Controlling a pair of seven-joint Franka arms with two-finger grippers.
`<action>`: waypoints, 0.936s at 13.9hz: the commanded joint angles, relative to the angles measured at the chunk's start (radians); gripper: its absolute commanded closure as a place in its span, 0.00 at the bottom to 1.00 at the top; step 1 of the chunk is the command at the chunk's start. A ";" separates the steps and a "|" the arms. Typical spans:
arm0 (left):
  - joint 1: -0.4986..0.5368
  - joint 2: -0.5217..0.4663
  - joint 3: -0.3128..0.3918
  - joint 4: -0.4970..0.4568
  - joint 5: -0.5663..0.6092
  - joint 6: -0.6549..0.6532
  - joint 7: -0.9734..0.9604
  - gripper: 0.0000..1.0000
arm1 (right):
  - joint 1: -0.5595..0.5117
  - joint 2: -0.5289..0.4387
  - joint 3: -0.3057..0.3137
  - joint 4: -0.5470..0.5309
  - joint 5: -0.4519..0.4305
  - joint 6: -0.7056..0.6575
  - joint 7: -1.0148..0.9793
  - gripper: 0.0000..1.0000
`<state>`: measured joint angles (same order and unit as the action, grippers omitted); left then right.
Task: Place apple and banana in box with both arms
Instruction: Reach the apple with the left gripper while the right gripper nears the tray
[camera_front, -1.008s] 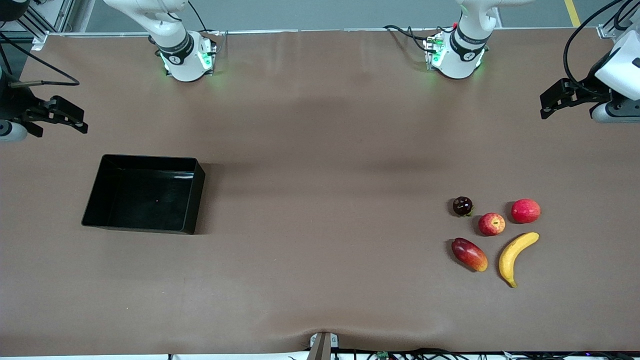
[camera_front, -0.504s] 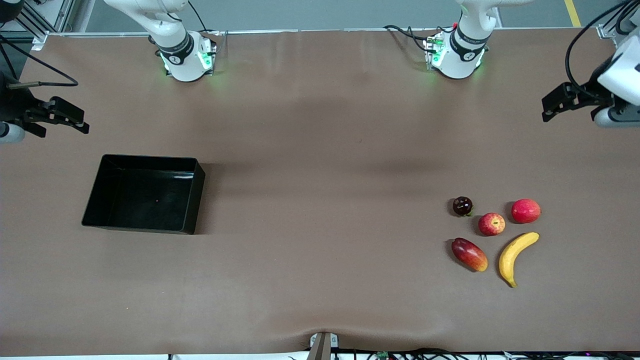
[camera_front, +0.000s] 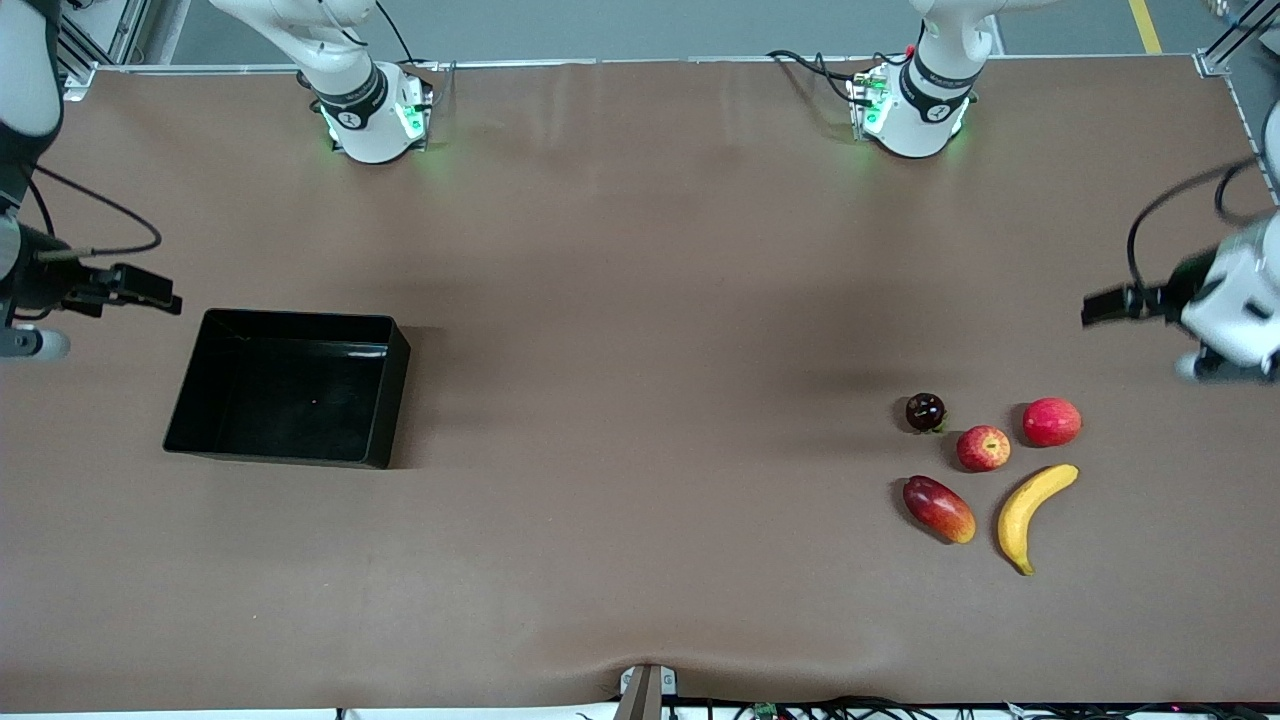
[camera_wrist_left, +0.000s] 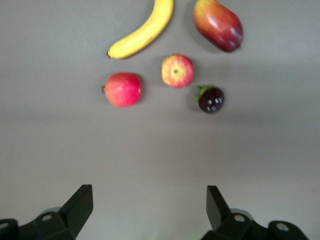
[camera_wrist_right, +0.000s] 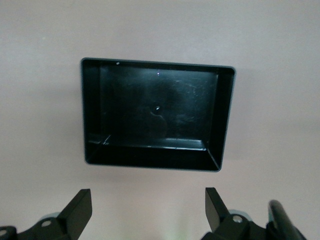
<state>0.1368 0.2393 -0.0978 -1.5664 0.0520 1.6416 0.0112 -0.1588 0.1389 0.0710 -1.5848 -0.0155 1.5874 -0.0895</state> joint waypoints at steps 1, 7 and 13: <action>0.017 0.125 -0.003 0.045 0.002 0.122 0.064 0.00 | -0.031 0.088 0.012 0.042 -0.031 0.049 -0.004 0.00; 0.009 0.316 -0.005 0.042 -0.026 0.363 0.050 0.00 | -0.099 0.243 0.012 0.032 -0.027 0.144 -0.006 0.00; 0.014 0.422 -0.008 0.032 -0.148 0.369 0.050 0.00 | -0.151 0.359 0.012 0.026 -0.026 0.233 -0.085 0.00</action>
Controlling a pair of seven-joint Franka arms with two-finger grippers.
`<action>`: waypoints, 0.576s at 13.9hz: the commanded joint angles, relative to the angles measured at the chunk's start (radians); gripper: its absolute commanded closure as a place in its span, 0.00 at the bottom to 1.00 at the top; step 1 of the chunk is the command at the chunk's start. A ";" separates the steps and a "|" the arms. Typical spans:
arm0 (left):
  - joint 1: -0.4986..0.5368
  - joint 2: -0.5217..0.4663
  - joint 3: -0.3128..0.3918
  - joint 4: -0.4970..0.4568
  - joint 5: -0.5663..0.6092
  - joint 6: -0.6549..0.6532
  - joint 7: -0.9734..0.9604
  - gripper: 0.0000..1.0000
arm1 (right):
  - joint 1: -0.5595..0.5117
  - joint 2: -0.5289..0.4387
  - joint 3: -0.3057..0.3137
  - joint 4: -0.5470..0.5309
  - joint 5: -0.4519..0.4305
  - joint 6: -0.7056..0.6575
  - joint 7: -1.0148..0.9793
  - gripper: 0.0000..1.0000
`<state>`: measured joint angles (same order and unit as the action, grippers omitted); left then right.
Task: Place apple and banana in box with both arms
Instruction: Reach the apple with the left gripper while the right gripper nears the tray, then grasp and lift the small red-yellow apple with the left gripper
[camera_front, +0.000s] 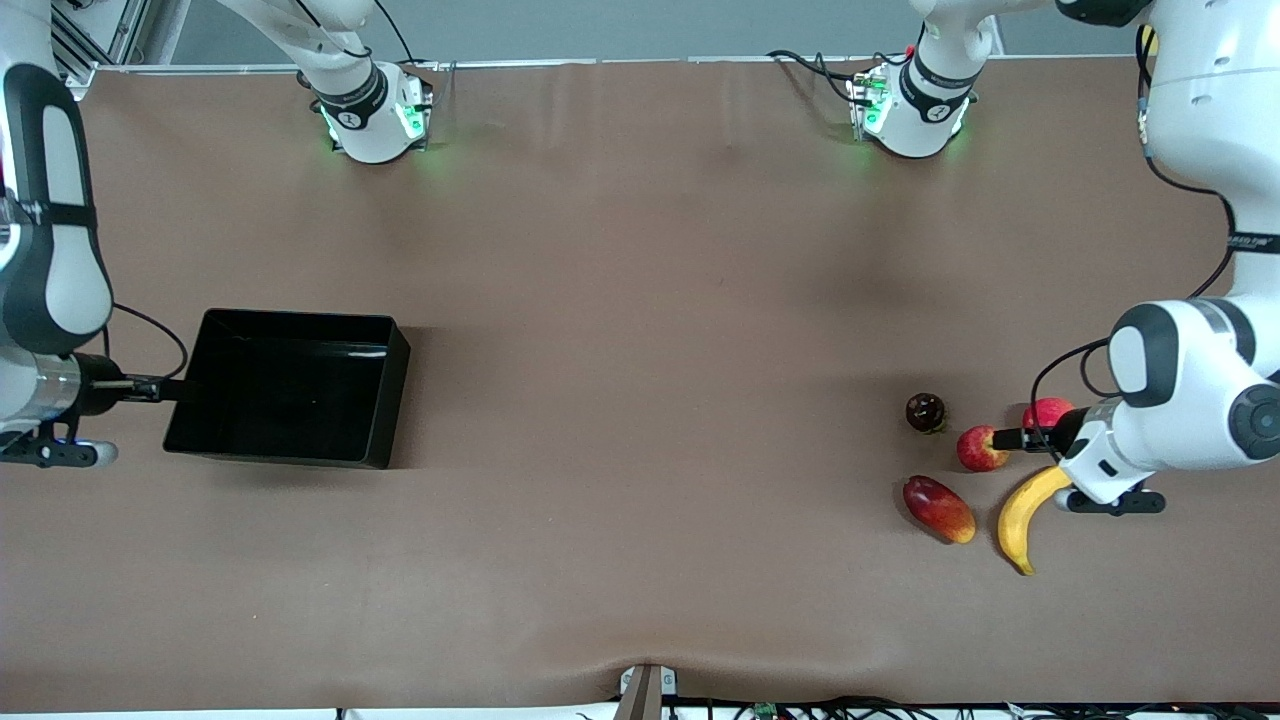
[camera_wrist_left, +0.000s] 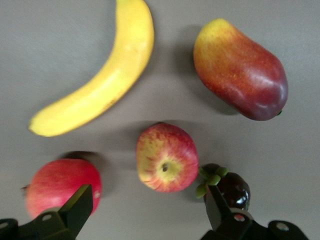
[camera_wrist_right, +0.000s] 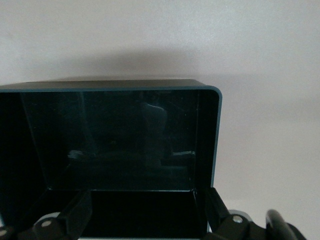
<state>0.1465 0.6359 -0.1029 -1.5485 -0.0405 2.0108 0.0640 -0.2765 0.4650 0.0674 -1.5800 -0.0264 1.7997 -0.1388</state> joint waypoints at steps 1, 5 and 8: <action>0.002 0.034 -0.003 0.014 -0.065 0.000 0.000 0.00 | -0.044 0.047 0.015 0.021 -0.015 0.051 -0.039 0.00; -0.004 0.057 0.002 0.008 -0.048 0.017 0.005 0.00 | -0.093 0.099 0.015 0.002 -0.018 0.121 -0.041 0.00; -0.004 0.070 0.002 -0.004 0.002 0.064 0.005 0.00 | -0.113 0.110 0.014 -0.008 -0.020 0.139 -0.041 0.00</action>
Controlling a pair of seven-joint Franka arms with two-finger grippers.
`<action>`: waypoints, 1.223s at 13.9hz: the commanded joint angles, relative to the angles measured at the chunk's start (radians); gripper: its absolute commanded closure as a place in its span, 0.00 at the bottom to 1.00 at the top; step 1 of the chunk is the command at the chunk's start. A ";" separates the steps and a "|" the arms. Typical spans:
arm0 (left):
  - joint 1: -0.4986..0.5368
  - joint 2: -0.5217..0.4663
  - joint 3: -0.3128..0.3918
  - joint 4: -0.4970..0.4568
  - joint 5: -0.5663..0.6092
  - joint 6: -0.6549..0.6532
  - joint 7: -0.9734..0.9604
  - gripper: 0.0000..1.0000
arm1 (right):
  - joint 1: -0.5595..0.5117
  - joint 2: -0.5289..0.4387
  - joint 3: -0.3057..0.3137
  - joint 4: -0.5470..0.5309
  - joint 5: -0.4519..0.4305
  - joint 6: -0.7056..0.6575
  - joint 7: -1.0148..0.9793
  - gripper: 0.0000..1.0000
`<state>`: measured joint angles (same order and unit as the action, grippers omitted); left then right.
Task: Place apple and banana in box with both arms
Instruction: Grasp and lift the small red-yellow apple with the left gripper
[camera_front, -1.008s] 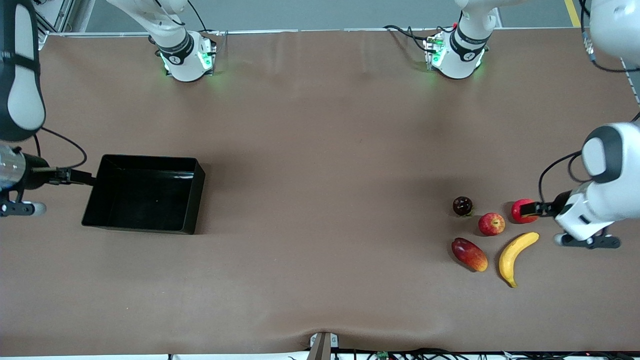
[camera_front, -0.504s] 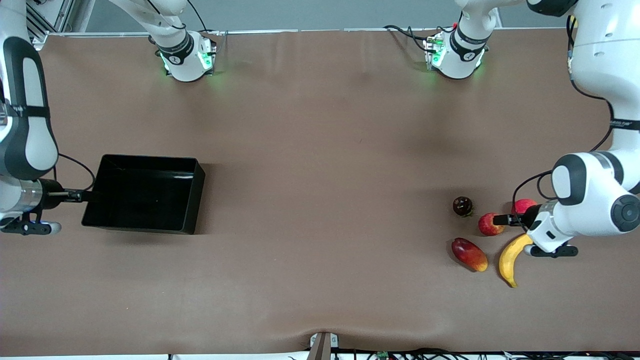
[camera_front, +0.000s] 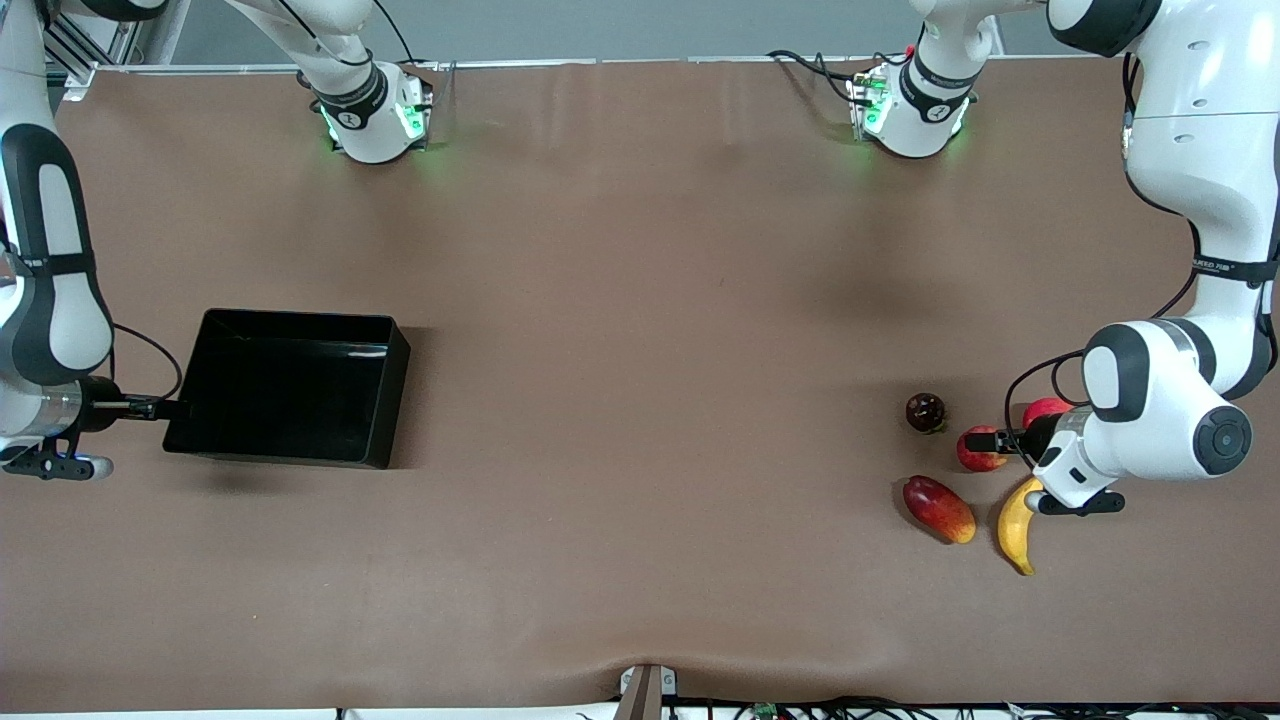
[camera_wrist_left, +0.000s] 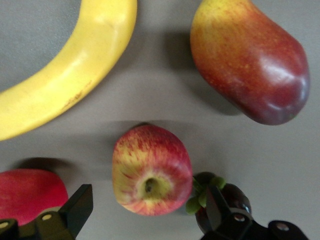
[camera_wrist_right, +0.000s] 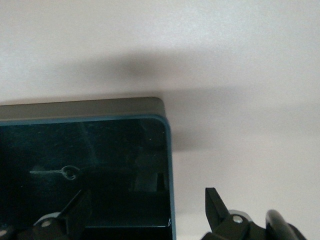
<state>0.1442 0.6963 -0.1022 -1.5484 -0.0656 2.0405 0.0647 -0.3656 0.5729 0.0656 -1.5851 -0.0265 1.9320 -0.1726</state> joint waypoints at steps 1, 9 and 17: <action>-0.002 0.011 0.001 -0.010 0.027 0.050 0.004 0.00 | -0.036 0.015 0.017 -0.004 -0.018 0.007 -0.007 0.03; -0.005 0.016 -0.001 -0.015 0.029 0.063 0.004 0.93 | -0.047 0.021 0.019 -0.030 -0.012 -0.004 -0.025 1.00; 0.035 -0.182 -0.001 -0.012 0.030 -0.167 0.026 1.00 | 0.025 0.009 0.048 0.115 0.007 -0.286 -0.013 1.00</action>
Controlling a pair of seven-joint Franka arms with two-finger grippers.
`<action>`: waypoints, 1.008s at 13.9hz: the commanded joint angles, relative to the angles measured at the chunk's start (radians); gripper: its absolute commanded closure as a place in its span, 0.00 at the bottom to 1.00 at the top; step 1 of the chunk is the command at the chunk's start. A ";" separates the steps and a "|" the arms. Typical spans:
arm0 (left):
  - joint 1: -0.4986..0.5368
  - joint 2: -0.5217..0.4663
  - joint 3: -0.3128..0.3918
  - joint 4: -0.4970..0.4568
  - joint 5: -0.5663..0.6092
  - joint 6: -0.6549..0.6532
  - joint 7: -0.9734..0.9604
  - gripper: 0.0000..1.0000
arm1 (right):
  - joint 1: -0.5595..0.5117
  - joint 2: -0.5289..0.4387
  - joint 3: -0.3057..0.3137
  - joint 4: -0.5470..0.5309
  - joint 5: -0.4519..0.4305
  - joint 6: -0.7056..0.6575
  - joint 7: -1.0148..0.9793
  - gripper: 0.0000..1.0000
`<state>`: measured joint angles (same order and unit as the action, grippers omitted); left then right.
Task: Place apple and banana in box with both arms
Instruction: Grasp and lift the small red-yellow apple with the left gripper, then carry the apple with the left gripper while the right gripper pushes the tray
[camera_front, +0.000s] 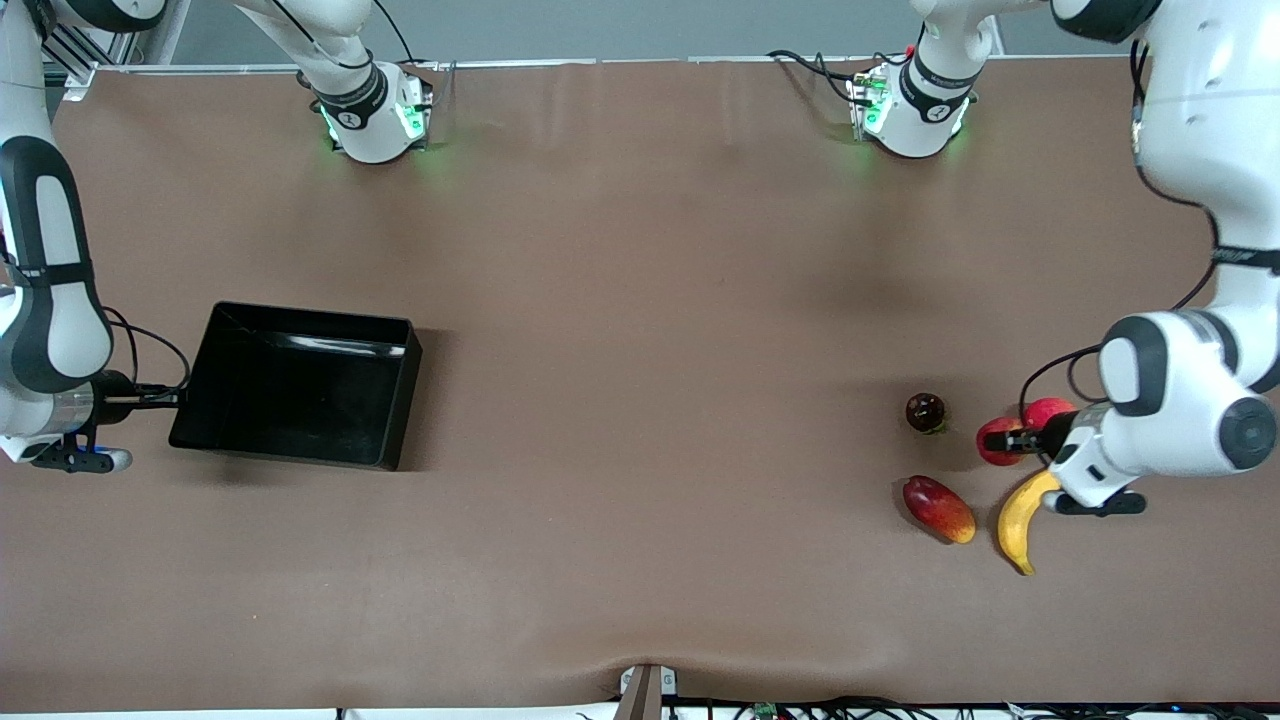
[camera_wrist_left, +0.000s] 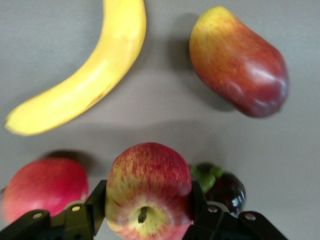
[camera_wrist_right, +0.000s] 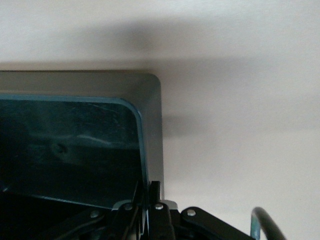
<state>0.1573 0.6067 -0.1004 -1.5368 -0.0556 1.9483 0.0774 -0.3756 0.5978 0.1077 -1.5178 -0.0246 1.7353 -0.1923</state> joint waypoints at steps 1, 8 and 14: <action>0.025 -0.123 -0.001 -0.023 0.020 -0.115 0.013 1.00 | 0.055 -0.016 0.006 0.062 0.023 -0.112 0.007 1.00; 0.054 -0.303 -0.001 -0.039 0.020 -0.305 -0.004 1.00 | 0.176 -0.018 0.003 0.079 0.219 -0.143 0.020 1.00; 0.047 -0.423 -0.071 -0.112 0.020 -0.316 -0.151 1.00 | 0.403 -0.018 0.003 0.080 0.313 -0.123 0.278 1.00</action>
<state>0.2053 0.2376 -0.1392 -1.6020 -0.0535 1.6365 -0.0098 -0.0459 0.5910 0.1167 -1.4492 0.2468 1.6259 0.0091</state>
